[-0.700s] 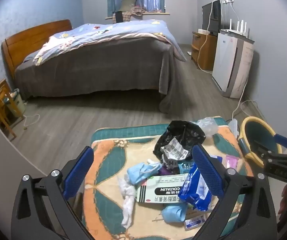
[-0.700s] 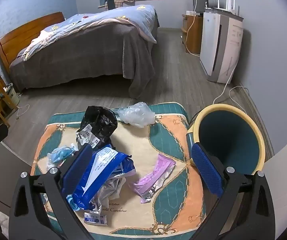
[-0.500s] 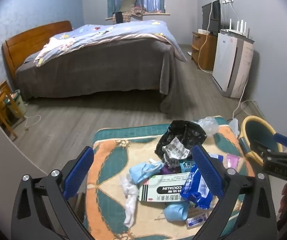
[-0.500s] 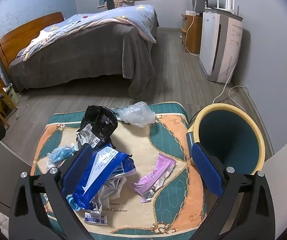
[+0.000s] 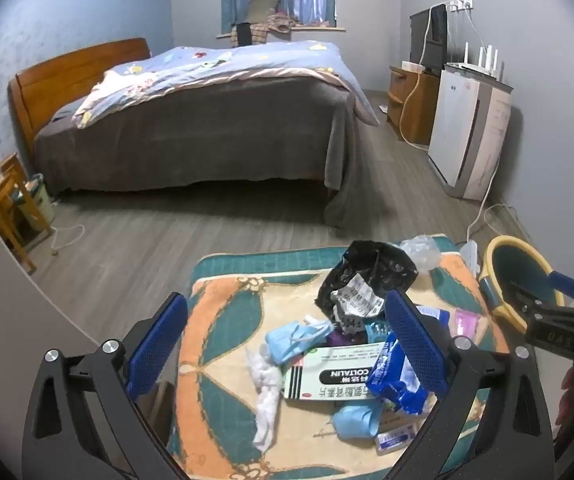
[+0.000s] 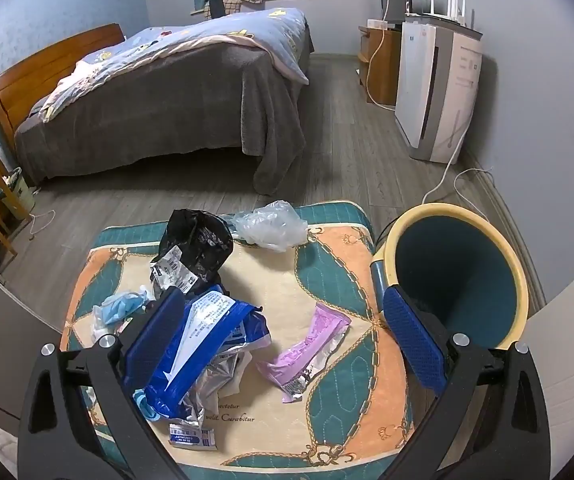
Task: Collect trash
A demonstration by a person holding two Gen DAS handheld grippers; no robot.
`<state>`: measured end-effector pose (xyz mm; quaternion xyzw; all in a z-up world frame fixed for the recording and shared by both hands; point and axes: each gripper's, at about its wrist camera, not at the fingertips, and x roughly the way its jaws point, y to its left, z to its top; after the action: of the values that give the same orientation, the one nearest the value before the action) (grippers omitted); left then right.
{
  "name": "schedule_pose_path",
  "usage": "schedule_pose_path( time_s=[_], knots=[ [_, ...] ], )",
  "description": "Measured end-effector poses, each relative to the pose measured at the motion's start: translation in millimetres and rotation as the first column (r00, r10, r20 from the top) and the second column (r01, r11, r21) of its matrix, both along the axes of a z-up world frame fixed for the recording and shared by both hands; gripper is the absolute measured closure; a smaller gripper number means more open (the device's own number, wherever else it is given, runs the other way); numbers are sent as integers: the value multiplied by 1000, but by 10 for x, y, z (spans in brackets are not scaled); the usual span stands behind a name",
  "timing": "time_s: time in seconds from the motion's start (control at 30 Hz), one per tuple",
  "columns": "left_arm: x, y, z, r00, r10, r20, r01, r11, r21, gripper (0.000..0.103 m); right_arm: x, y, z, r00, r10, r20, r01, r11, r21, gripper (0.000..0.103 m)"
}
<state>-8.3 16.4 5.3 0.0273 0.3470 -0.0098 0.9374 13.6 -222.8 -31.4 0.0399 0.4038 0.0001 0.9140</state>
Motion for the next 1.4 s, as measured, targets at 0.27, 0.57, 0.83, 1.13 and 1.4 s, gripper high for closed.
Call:
schedule_pose_path(
  time_s=[0.27, 0.57, 0.83, 1.13, 1.4],
  knots=[
    [-5, 34, 5, 1000, 1, 1, -1, 1000, 2, 5, -1, 9, -10, 1000, 0, 1, 0, 1000, -3, 6],
    [-10, 36, 5, 1000, 1, 1, -1, 1000, 2, 5, -4, 16, -21, 1000, 2, -5, -2, 1000, -5, 6],
    [-11, 36, 3, 1000, 2, 2, -2, 1000, 4, 5, 6, 1, -35, 1000, 5, -14, -5, 1000, -2, 6],
    [-14, 46, 8, 1000, 2, 0, -2, 1000, 8, 5, 16, 6, -44, 1000, 10, -22, -10, 1000, 1, 6],
    [-11, 23, 4, 1000, 1, 1, -1, 1000, 7, 5, 16, 2, -46, 1000, 10, -24, -10, 1000, 2, 6]
  ],
)
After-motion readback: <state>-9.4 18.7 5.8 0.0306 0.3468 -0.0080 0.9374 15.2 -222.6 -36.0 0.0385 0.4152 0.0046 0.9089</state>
